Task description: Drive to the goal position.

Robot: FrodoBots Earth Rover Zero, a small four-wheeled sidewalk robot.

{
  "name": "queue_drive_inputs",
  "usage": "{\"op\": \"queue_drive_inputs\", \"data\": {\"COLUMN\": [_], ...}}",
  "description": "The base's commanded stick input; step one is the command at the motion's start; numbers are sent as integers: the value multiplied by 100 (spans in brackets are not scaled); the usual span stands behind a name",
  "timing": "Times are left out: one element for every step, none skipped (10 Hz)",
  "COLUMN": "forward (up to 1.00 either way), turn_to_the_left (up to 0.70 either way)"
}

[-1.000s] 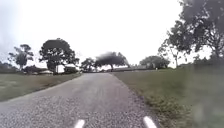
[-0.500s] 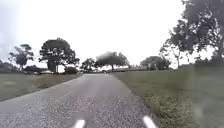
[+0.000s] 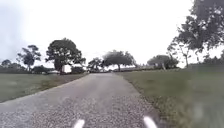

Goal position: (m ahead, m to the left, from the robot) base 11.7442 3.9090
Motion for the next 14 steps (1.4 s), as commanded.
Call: {"op": "queue_drive_inputs", "data": {"forward": [70,70,70,70,70,70,70,70,70,70,70,70,70,70], "turn_to_the_left": [14,28,31,30,12,0,0,0,0,0,0,0,0,0]}}
